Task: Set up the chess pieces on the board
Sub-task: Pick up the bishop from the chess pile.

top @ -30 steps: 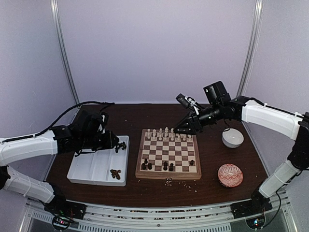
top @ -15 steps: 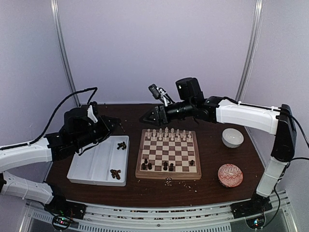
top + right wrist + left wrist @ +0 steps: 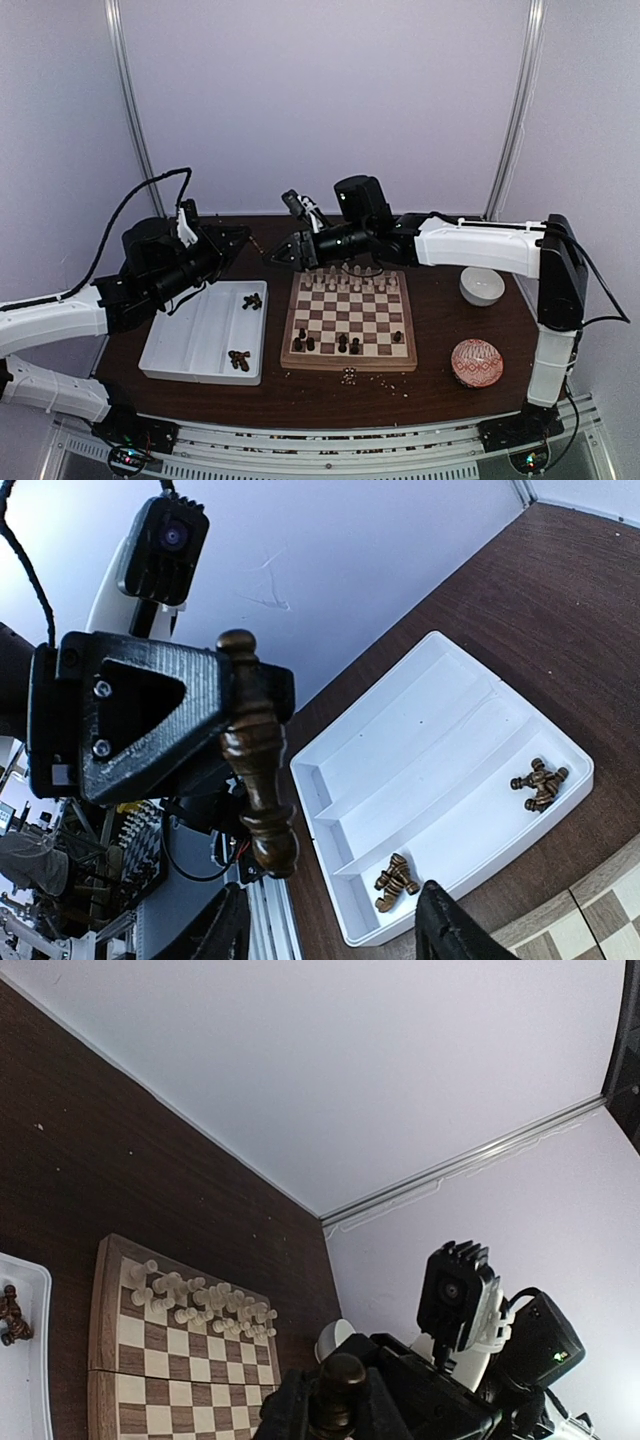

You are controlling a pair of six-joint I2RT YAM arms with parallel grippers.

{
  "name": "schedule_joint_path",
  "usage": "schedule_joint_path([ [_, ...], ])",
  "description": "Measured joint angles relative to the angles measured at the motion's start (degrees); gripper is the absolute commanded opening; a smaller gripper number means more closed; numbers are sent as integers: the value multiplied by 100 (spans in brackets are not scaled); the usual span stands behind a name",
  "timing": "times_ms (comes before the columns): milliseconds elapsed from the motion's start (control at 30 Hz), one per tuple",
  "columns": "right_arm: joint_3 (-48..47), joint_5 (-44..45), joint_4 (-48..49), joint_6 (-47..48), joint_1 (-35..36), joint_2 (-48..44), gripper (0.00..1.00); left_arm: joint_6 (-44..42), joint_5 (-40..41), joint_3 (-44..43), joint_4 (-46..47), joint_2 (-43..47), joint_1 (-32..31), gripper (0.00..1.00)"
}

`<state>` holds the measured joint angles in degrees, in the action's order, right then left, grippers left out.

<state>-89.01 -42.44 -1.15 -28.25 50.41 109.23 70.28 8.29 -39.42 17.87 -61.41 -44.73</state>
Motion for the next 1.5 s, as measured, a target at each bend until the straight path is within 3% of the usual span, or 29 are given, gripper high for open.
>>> schedule_joint_path([
  [367, -13, -273, 726, -501, 59, 24, 38, 90, -76, 66, 225, -109, -26, 0],
  [733, -52, -332, 955, -774, 72, 190, 34, 315, -175, 70, 448, -208, -50, 0],
  [900, -52, -330, 957, -815, 72, 223, 20, 337, -175, 79, 479, -208, -70, 0],
  [1033, -52, -323, 973, -824, 70, 225, 0, 345, -175, 85, 498, -208, -70, 0],
  [1133, -52, -330, 931, -782, 55, 223, 0, 350, -146, 98, 498, -208, -70, 0],
  [1300, -24, -328, 299, -76, -31, 98, 0, 83, -72, 92, 214, -177, -81, 0],
  [1500, 153, -109, -2004, 2039, -334, -721, 0, -638, 101, -229, -612, -57, -81, 0],
])
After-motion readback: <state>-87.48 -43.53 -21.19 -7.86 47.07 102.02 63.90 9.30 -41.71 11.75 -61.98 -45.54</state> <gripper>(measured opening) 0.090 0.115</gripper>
